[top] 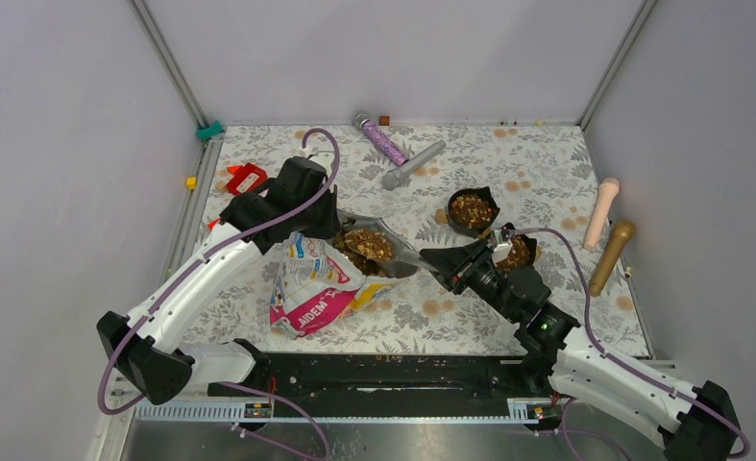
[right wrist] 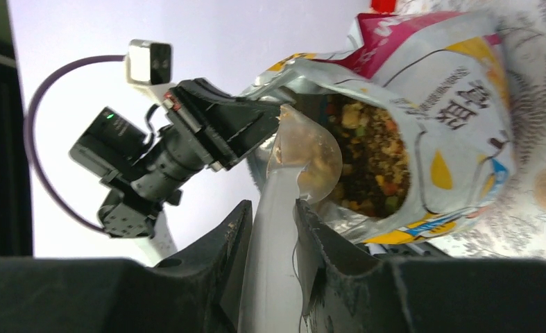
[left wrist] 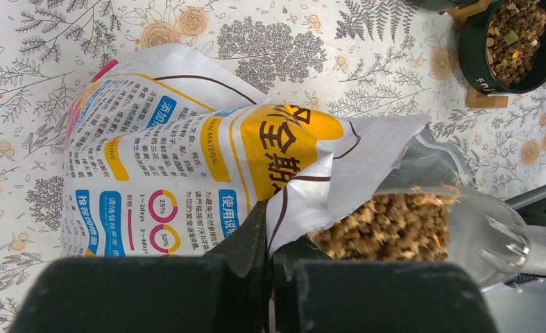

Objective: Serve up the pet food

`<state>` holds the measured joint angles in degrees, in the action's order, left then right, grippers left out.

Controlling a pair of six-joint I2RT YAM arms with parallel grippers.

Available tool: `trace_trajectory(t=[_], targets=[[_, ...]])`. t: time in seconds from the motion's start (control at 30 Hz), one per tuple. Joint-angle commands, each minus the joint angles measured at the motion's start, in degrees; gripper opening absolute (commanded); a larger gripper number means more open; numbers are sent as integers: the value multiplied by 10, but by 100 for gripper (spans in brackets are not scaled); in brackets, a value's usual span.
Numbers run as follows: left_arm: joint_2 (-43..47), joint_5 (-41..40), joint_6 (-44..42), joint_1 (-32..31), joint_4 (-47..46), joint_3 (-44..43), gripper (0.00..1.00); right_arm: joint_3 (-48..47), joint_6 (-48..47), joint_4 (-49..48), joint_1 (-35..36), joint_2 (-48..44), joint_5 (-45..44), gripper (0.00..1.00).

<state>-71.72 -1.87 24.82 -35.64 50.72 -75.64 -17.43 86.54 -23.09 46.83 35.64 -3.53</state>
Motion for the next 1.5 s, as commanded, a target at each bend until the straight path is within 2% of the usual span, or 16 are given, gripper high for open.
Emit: trace_trajectory(t=[0.0, 0.17, 0.3, 0.47, 0.73, 0.87, 1.27, 1.47], targets=[[3, 36, 2, -2, -24, -19, 0, 12, 46, -157, 2, 11, 18, 0], [4, 35, 2, -2, -23, -19, 0, 62, 83, -265, 1, 26, -11, 0], [0, 35, 2, -2, -23, -18, 0, 53, 61, -225, 2, 14, -14, 0], [0, 33, 2, -2, -24, -19, 0, 65, 56, -260, 2, 11, -21, 0], [-1, 33, 3, -2, -23, -18, 0, 53, 41, -226, 2, -20, -19, 0], [1, 32, 3, -2, -23, -18, 0, 62, 46, -218, 2, -57, -50, 0], [-2, 31, 3, -2, -24, -18, 0, 51, -36, -67, 2, -215, -212, 0], [-3, 33, 3, -2, -23, -18, 0, 43, -42, 69, 2, -295, -282, 0]])
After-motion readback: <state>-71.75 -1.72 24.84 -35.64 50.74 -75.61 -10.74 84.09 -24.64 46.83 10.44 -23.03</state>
